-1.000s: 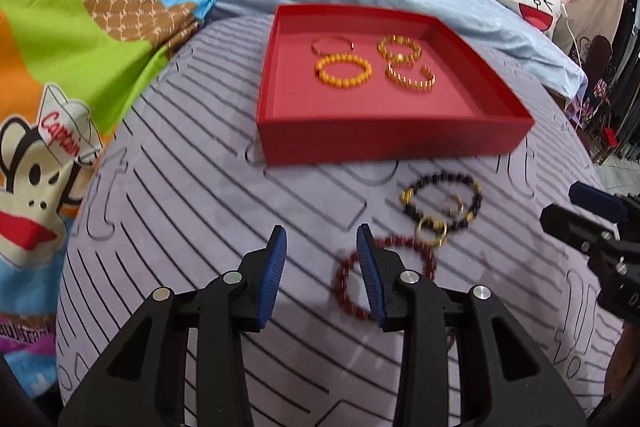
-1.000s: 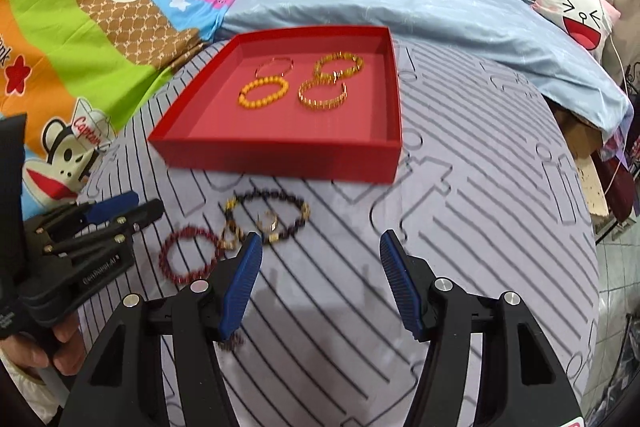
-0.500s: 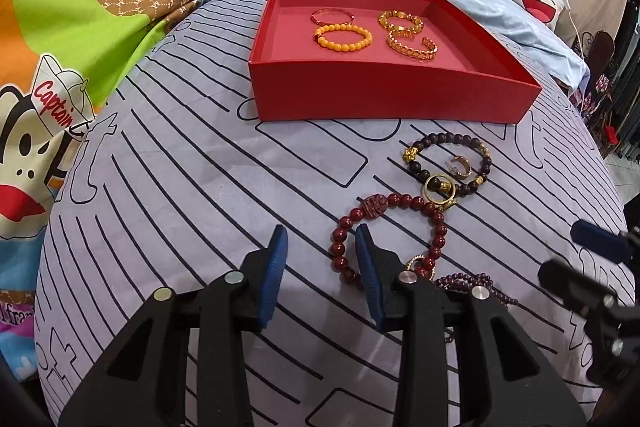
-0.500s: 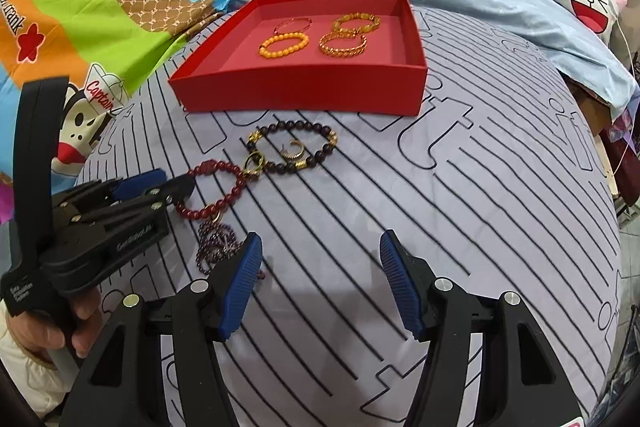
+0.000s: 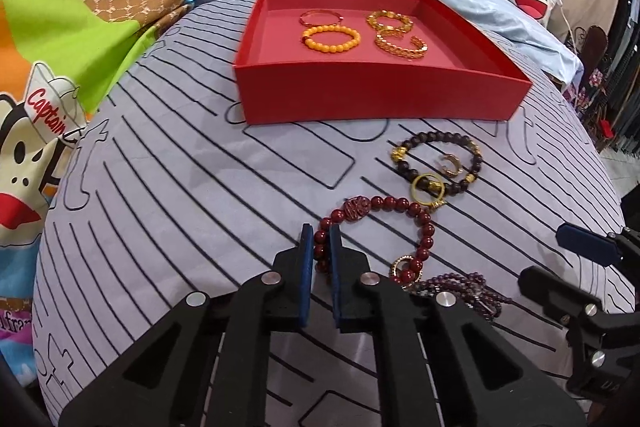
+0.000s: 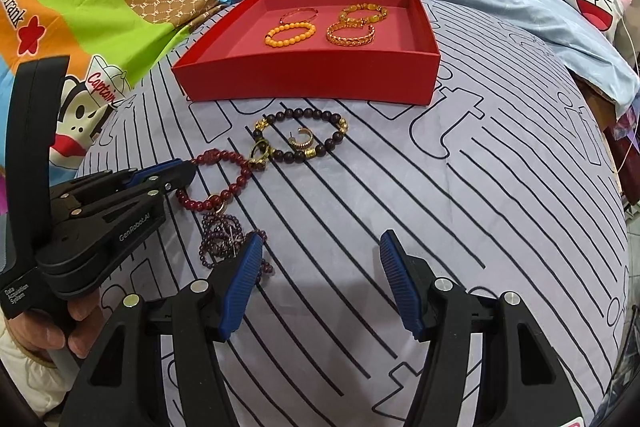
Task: Organize jewelry
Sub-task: 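Grasp the dark red bead bracelet with the left tool while the right tool grasps the black bead bracelet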
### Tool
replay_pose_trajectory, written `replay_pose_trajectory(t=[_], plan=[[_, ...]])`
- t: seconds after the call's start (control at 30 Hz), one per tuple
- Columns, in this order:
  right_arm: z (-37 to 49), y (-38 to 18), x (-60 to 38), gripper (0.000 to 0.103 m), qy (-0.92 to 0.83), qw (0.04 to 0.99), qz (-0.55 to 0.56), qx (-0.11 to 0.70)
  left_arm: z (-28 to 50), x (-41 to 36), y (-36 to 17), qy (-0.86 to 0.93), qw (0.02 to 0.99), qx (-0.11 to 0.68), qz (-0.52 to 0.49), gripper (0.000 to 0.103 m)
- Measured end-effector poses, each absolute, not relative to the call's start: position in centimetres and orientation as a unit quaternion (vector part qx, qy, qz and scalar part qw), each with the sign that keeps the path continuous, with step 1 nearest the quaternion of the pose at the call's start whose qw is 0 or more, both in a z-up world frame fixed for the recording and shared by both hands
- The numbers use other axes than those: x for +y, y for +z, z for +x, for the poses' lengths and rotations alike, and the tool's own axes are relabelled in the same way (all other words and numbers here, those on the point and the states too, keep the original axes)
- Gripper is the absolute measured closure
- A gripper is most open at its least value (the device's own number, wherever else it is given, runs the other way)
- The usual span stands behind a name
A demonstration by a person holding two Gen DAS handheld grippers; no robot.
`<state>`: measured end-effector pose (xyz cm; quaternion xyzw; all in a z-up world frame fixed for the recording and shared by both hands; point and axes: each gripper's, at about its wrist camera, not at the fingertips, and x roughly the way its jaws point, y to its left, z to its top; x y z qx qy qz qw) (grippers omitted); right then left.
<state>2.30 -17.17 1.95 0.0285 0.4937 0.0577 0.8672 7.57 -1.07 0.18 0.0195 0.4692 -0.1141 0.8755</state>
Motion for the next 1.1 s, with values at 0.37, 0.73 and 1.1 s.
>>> replay_pose_trajectory(t=[0.37, 0.73, 1.1], plan=[[6.0, 2.3, -17.4, 0.051, 0.050, 0.875, 0.034, 0.480, 7.3, -0.3, 0.1, -0.106, 0.878, 0.466, 0.026, 0.095], [9.9, 0.9, -17.9, 0.078, 0.034, 0.870, 0.042, 0.490, 7.4, -0.4, 0.1, -0.109, 0.881, 0.459, 0.029, 0.095], [10.9, 0.6, -17.3, 0.082, 0.037, 0.869, 0.049, 0.491, 8.1, -0.6, 0.0, -0.111, 0.883, 0.456, 0.026, 0.095]])
